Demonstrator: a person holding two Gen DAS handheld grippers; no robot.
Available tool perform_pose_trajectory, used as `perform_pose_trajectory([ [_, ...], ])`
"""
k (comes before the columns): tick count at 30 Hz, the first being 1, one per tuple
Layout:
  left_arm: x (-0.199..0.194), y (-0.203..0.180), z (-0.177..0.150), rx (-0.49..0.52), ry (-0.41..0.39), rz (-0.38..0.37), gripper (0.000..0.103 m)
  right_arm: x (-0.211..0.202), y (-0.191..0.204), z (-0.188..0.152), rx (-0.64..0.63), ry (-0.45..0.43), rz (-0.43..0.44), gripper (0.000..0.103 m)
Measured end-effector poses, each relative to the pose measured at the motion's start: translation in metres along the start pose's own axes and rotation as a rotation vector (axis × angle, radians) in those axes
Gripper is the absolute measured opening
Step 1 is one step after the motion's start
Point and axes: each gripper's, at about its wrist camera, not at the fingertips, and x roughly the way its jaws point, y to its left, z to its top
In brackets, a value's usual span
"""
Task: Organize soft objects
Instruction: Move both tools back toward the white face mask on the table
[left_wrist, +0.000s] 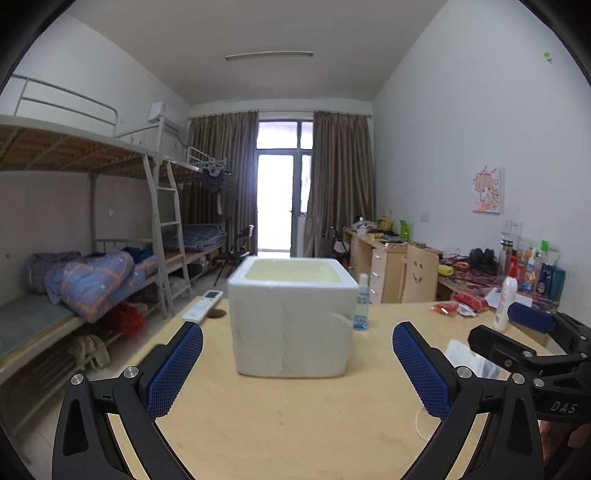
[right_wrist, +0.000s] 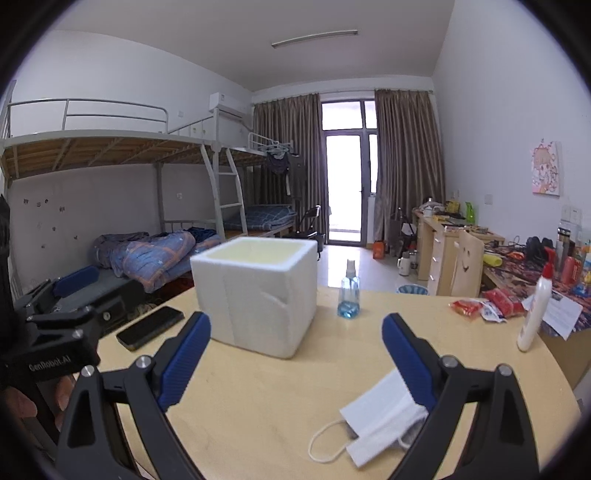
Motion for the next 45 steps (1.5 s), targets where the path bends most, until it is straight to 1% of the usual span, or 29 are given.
perform_pose_trajectory([
  [2, 0.001, -0.004, -0.011, 0.008, 0.010, 0.003, 0.103, -0.002, -0.001, -0.012, 0.009, 0.007, -0.010, 0.096],
  [5, 0.004, -0.007, -0.027, 0.003, 0.029, -0.012, 0.103, -0.005, -0.003, -0.028, 0.012, 0.022, -0.046, 0.096],
  [7, 0.007, -0.007, -0.036, -0.001, 0.041, -0.012, 0.103, -0.008, -0.004, -0.035, 0.013, 0.024, -0.045, 0.096],
  [9, 0.010, -0.011, -0.043, 0.001, 0.051, -0.012, 0.103, -0.011, -0.005, -0.040, 0.013, 0.020, -0.074, 0.096],
  [11, 0.013, -0.015, -0.045, 0.003, 0.061, -0.017, 0.103, -0.013, -0.004, -0.043, -0.001, 0.017, -0.105, 0.096],
  [13, 0.015, -0.017, -0.044, 0.008, 0.069, -0.031, 0.103, -0.014, -0.006, -0.045, -0.001, 0.023, -0.105, 0.096],
  [16, 0.013, -0.020, -0.043, 0.000, 0.050, -0.039, 0.103, -0.016, -0.010, -0.046, 0.005, 0.020, -0.108, 0.096],
  [18, 0.014, -0.023, -0.042, 0.000, 0.056, -0.051, 0.103, -0.017, -0.014, -0.044, 0.014, 0.018, -0.111, 0.096],
  [24, 0.023, -0.045, -0.044, 0.029, 0.084, -0.121, 0.103, -0.026, -0.029, -0.049, 0.037, 0.028, -0.164, 0.096],
  [31, 0.032, -0.075, -0.042, 0.061, 0.103, -0.221, 0.103, -0.046, -0.057, -0.056, 0.078, 0.043, -0.261, 0.096],
  [36, 0.044, -0.105, -0.043, 0.087, 0.141, -0.307, 0.103, -0.057, -0.073, -0.058, 0.104, 0.047, -0.312, 0.096],
  [41, 0.056, -0.130, -0.045, 0.112, 0.177, -0.368, 0.103, -0.070, -0.092, -0.065, 0.131, 0.055, -0.374, 0.096],
  [43, 0.061, -0.137, -0.045, 0.127, 0.192, -0.399, 0.103, -0.072, -0.100, -0.069, 0.153, 0.064, -0.390, 0.096],
  [45, 0.065, -0.142, -0.046, 0.134, 0.202, -0.406, 0.103, -0.072, -0.106, -0.073, 0.171, 0.074, -0.389, 0.096],
])
